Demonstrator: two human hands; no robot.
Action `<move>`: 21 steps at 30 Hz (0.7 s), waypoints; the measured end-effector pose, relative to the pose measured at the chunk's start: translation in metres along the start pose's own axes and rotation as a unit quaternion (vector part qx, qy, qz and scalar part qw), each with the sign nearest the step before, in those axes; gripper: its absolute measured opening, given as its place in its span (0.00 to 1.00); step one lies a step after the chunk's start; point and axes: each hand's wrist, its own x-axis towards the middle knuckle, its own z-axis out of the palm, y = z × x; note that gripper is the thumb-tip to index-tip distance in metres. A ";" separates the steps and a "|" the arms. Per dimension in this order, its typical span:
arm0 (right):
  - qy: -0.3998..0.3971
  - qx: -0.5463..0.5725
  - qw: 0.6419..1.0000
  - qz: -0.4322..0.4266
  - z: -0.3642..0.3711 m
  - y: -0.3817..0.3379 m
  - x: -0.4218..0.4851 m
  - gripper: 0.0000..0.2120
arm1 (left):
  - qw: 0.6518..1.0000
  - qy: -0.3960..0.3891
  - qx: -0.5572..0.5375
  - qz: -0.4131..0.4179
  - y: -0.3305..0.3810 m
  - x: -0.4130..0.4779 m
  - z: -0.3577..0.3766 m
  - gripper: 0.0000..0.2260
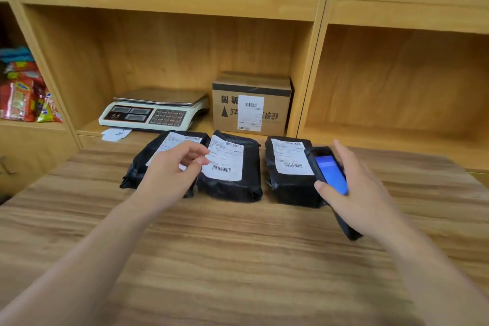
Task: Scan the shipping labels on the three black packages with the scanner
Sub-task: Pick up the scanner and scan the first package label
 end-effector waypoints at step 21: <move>-0.106 0.075 0.989 -0.074 0.052 -0.057 0.080 0.43 | 0.949 -0.080 0.144 -0.269 -0.124 0.106 -0.050 0.27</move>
